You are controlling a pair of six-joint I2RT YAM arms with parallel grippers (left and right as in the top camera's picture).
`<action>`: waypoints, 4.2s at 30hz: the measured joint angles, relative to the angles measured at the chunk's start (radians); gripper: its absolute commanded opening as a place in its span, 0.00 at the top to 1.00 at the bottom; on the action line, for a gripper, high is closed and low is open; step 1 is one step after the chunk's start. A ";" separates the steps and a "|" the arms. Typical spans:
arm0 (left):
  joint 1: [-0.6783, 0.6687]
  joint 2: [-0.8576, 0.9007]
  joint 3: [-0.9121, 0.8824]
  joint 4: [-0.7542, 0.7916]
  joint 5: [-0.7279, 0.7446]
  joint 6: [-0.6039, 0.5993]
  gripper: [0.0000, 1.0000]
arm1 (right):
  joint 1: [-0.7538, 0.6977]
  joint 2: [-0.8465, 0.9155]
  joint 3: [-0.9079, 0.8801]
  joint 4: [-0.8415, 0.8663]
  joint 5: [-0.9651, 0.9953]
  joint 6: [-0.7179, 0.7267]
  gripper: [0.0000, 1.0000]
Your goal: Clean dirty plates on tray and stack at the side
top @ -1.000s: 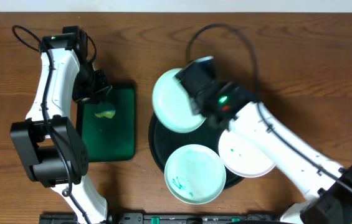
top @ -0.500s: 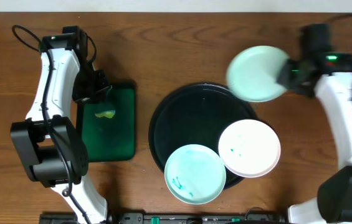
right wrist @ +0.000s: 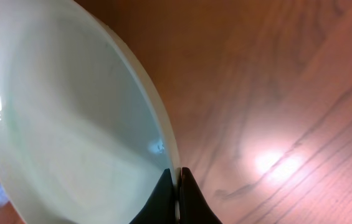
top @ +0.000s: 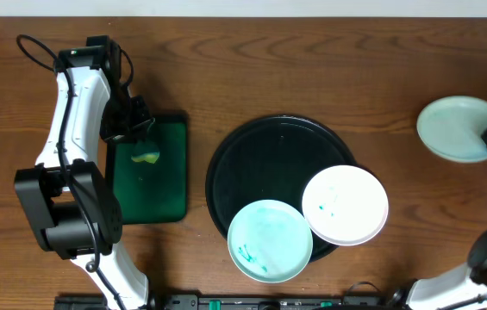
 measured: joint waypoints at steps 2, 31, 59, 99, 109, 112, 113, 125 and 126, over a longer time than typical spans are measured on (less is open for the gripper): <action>0.000 0.000 0.000 0.000 0.000 0.000 0.93 | -0.026 0.035 -0.003 0.000 -0.001 -0.006 0.99; 0.000 0.000 0.000 -0.004 0.000 0.000 0.92 | -0.055 0.127 -0.005 -0.003 -0.083 -0.068 0.76; 0.000 0.000 0.000 0.004 0.000 0.007 0.93 | 0.624 -0.161 -0.015 -0.419 -0.167 -0.160 0.56; 0.000 0.000 0.000 0.003 0.000 0.008 0.93 | 0.824 -0.648 -0.895 0.227 -0.003 0.529 0.83; 0.000 0.000 0.000 0.003 0.000 0.008 0.93 | 0.806 -0.648 -0.895 0.304 0.051 0.513 0.99; 0.000 0.000 0.000 0.003 0.000 0.008 0.93 | 0.806 -0.648 -0.895 0.349 0.057 0.468 0.99; 0.000 0.000 0.000 0.003 0.000 0.008 0.93 | 0.806 -0.648 -0.895 0.370 0.057 0.449 0.99; -0.016 0.000 0.000 0.003 0.000 0.010 0.93 | 0.806 -0.601 -0.895 0.586 -0.060 0.235 0.99; -0.022 0.000 0.000 0.003 0.000 0.012 0.93 | 0.806 -0.581 -0.895 0.596 -0.068 0.227 0.99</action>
